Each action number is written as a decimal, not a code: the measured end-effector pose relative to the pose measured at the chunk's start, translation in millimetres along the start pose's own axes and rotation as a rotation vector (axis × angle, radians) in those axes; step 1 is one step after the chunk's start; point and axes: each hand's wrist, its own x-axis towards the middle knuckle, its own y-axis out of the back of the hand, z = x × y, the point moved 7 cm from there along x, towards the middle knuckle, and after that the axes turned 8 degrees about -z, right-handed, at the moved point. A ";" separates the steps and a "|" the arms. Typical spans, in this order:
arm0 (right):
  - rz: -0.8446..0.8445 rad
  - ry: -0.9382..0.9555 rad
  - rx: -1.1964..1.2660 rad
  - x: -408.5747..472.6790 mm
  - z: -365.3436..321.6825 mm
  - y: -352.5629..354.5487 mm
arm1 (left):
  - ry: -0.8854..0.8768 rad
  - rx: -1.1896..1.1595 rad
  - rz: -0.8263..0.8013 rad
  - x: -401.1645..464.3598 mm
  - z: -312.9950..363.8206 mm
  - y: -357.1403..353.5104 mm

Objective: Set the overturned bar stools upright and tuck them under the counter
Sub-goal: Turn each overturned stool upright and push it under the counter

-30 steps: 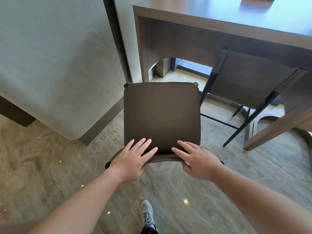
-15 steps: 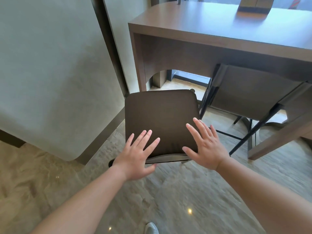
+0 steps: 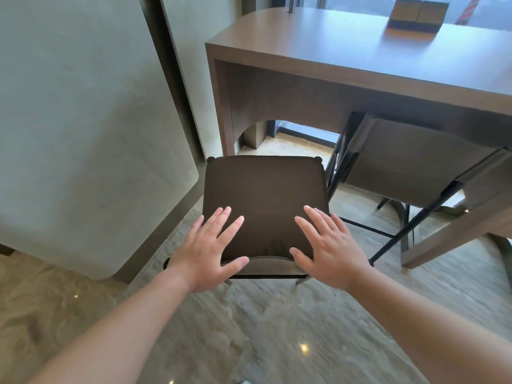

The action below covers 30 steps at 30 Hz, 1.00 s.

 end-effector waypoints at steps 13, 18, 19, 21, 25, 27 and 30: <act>-0.035 -0.056 0.020 19.6 5.1 15.6 | -0.054 -0.004 -0.112 38.6 -11.0 10.2; -0.041 -0.079 -0.012 34.9 13.6 19.7 | -0.090 0.080 -0.116 56.2 -13.0 16.2; -0.037 -0.082 -0.011 39.2 15.3 21.4 | -0.097 0.104 -0.116 61.4 -13.4 18.0; -0.052 -0.091 -0.012 49.5 19.8 23.3 | -0.097 0.155 -0.124 71.9 -15.2 19.9; -0.072 -0.087 -0.005 66.8 29.5 23.3 | -0.094 0.185 -0.106 89.5 -22.3 20.9; -0.064 -0.076 0.006 74.8 33.9 25.4 | -0.113 0.166 -0.060 97.2 -24.5 25.1; -0.063 -0.044 0.014 87.9 38.6 29.0 | -0.133 0.195 0.001 107.5 -26.0 31.9</act>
